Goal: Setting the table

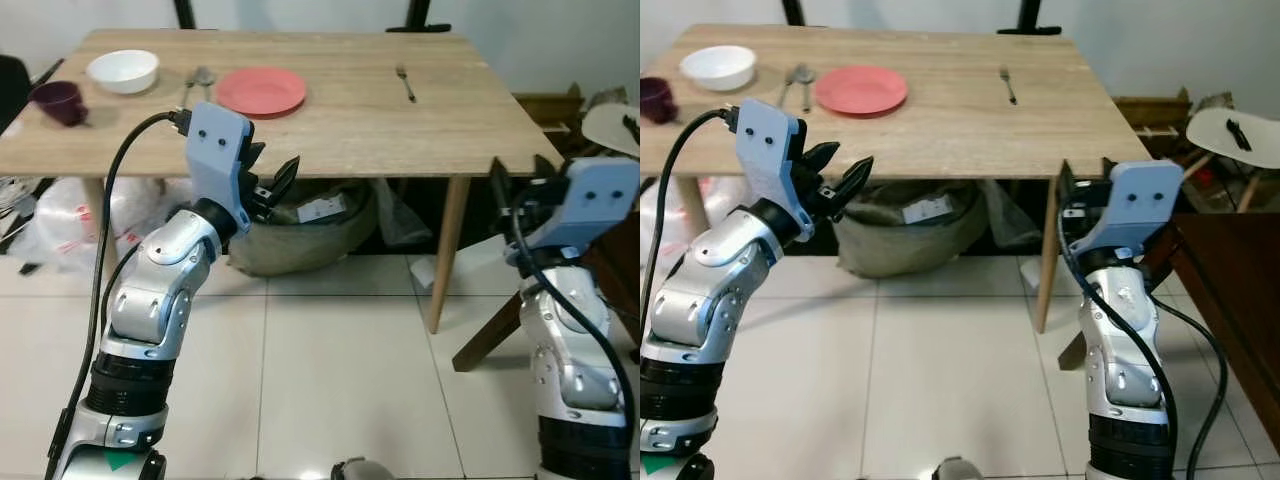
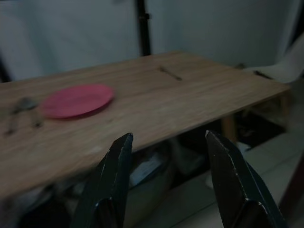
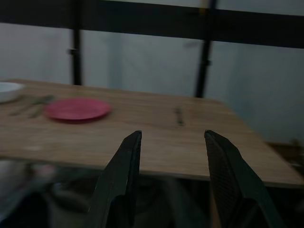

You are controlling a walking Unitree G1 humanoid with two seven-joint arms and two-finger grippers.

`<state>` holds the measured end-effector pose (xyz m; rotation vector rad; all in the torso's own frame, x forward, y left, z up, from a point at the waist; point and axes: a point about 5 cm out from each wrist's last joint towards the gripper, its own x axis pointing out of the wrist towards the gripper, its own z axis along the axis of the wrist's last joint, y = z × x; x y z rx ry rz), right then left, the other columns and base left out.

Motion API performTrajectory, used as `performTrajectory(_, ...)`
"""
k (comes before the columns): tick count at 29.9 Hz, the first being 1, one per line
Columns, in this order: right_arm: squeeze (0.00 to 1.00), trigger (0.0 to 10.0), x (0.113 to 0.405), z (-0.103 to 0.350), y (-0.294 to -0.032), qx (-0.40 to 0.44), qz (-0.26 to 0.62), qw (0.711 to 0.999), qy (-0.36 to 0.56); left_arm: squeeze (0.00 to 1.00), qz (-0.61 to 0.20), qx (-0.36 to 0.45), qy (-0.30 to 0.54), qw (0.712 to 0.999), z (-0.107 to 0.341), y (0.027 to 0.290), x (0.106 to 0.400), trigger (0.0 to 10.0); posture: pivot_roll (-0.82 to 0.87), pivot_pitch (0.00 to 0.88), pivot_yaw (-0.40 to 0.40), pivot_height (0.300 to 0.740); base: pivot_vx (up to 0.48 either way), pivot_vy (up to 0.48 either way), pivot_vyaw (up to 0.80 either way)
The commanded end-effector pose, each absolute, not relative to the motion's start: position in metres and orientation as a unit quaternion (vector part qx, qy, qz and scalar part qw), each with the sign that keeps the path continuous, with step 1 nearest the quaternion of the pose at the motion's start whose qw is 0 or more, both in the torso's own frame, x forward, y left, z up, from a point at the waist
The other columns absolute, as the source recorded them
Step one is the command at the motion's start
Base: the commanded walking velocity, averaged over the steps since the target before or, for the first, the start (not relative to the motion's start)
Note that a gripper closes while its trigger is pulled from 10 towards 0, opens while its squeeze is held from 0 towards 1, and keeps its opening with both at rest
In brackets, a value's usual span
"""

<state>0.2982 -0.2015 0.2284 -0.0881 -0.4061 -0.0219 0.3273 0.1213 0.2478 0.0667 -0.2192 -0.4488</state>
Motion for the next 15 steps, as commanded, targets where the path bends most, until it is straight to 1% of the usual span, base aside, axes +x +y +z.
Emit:
performTrajectory(1, 0.0, 10.0, 0.2971, 0.228, -0.2042, -0.05, -0.014, 0.978, -0.2, 0.0, -0.225, 0.033, -0.102, 0.969, 0.2434, 0.1199, 0.3274, 10.0, -0.19, 0.0, 0.065, 0.74, -0.33, 0.0, 0.0)
performTrajectory(15, 0.0, 10.0, 0.2958, 0.2277, -0.2059, -0.053, -0.017, 0.978, -0.2, 0.0, -0.232, 0.032, -0.103, 0.967, 0.2435, 0.1172, 0.3282, 10.0, -0.2, 0.0, 0.069, 0.74, -0.329, 0.0, 0.0)
